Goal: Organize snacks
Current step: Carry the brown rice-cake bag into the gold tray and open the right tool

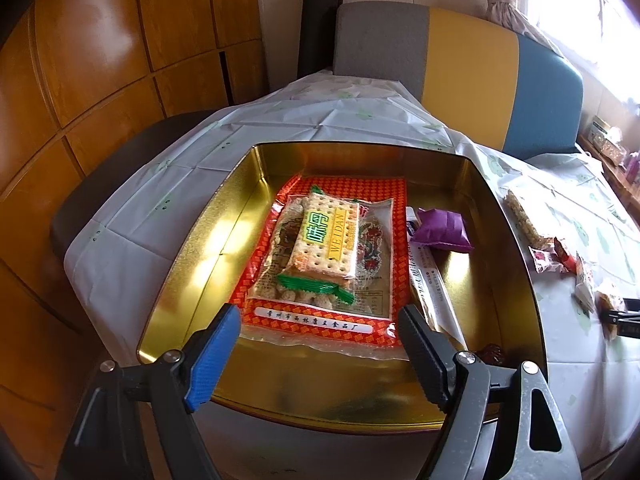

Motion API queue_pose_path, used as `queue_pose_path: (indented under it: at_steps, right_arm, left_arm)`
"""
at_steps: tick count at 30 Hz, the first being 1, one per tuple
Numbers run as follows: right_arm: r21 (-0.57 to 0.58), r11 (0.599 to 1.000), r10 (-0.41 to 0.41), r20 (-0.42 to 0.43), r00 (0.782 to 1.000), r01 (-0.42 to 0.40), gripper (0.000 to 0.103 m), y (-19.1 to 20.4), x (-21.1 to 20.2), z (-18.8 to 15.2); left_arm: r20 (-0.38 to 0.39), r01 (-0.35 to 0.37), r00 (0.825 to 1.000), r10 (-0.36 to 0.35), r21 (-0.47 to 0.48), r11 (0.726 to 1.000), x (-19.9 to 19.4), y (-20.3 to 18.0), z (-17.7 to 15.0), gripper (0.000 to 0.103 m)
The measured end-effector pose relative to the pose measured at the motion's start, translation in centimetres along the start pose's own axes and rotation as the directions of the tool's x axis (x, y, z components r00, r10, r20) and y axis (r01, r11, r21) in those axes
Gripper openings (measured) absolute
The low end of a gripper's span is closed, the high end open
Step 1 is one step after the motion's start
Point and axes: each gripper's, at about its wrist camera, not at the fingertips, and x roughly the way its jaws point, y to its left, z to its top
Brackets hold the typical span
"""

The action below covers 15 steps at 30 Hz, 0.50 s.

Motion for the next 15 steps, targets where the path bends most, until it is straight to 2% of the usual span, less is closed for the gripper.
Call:
queue_pose_path:
  at_steps: [6, 11, 15]
  right_arm:
    - [0.032, 0.999, 0.008, -0.014, 1.000, -0.008, 0.060, -0.1, -0.7, 0.6]
    - [0.011, 0.999, 0.050, 0.065, 0.997, -0.051, 0.060, 1.6, -3.9, 1.1]
    - [-0.063, 0.990, 0.132, 0.147, 0.980, -0.124, 0.060, 5.2, -7.2, 1.9]
  left_arm:
    - [0.012, -0.011, 1.000, 0.011, -0.023, 1.000, -0.2, 1.5, -0.2, 0.082]
    - [0.009, -0.023, 1.000, 0.023, -0.058, 0.998, 0.0, 2.6, -0.4, 0.082]
    - [0.010, -0.022, 1.000, 0.023, -0.070, 0.997, 0.0, 3.1, -0.4, 0.082]
